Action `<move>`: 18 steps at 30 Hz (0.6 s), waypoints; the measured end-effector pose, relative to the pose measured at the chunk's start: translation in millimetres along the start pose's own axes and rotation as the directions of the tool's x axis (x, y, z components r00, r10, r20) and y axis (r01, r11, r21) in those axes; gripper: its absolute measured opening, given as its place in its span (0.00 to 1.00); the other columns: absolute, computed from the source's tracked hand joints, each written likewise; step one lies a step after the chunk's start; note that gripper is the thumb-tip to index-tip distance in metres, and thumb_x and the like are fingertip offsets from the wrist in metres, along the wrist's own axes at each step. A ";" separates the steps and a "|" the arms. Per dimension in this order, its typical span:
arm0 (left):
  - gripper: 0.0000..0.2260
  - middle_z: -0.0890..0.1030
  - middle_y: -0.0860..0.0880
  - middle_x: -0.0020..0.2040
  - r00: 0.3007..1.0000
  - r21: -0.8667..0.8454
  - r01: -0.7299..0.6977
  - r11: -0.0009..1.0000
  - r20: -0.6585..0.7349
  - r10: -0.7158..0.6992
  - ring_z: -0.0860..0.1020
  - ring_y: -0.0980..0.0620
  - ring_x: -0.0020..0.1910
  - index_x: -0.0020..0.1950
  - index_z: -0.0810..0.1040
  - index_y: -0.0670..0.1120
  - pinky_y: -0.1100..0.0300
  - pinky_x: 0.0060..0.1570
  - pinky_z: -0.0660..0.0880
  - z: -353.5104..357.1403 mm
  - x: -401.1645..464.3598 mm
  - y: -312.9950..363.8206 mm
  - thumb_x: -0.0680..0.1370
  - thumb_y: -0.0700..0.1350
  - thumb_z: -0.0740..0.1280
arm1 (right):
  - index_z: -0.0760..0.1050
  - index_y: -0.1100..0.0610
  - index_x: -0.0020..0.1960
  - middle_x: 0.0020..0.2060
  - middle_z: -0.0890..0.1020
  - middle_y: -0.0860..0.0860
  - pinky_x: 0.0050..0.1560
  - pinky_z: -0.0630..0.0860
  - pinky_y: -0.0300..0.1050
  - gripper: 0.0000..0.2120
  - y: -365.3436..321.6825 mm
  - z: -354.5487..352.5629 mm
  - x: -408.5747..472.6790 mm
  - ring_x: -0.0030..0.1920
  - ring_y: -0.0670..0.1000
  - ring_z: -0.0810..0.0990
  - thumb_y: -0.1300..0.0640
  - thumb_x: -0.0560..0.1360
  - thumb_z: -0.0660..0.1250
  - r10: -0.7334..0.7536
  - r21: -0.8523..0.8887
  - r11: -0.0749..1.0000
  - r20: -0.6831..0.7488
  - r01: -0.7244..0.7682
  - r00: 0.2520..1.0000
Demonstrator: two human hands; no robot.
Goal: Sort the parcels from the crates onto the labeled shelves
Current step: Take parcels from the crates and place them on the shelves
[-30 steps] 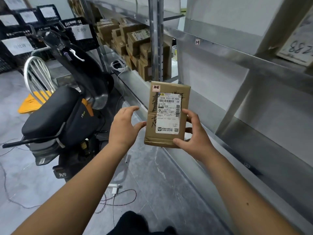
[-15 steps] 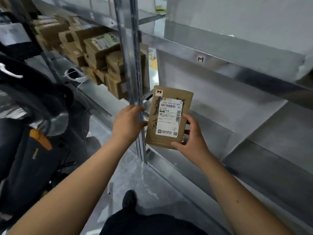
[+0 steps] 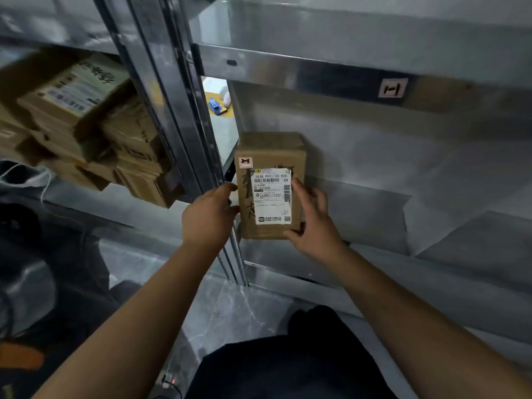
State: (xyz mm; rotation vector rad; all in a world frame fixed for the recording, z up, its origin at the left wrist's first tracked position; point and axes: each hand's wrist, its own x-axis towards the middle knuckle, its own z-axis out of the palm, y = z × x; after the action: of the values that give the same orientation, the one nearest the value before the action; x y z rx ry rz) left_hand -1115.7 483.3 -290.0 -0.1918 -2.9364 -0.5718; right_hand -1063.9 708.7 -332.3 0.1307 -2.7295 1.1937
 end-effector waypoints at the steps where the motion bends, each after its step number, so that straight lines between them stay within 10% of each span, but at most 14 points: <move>1: 0.16 0.84 0.50 0.55 1.000 0.009 -0.013 1.000 0.000 0.013 0.83 0.46 0.52 0.68 0.78 0.57 0.52 0.45 0.81 3.8 3.1 -3.7 0.81 0.52 0.69 | 0.38 0.18 0.72 0.76 0.53 0.48 0.69 0.77 0.57 0.63 4.0 5.3 2.4 0.72 0.56 0.71 0.63 0.71 0.80 -0.010 -0.003 1.000 -0.023 0.010 1.000; 11: 0.17 0.84 0.43 0.54 0.965 -0.027 0.023 0.999 0.261 -0.015 0.82 0.36 0.51 0.68 0.74 0.54 0.46 0.50 0.81 33.3 31.1 0.3 0.80 0.46 0.62 | 0.53 0.41 0.79 0.73 0.58 0.54 0.61 0.82 0.58 0.55 45.7 57.5 9.1 0.69 0.56 0.71 0.69 0.66 0.81 -0.185 -0.145 0.980 -0.387 0.139 0.903; 18: 0.18 0.85 0.46 0.54 0.932 -0.212 0.137 0.968 0.360 -0.053 0.82 0.41 0.53 0.70 0.72 0.54 0.46 0.54 0.81 43.1 38.2 -14.0 0.80 0.49 0.64 | 0.54 0.42 0.80 0.69 0.66 0.67 0.50 0.85 0.59 0.52 58.3 77.0 15.5 0.61 0.65 0.78 0.73 0.68 0.76 -0.255 -0.202 0.960 -0.346 0.193 0.903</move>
State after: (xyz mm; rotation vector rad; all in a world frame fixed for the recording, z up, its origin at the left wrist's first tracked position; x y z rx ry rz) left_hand -1160.4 490.6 -328.3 -0.1949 -3.2277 -0.9981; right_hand -1096.0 691.4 -423.1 0.1753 -2.3896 0.8294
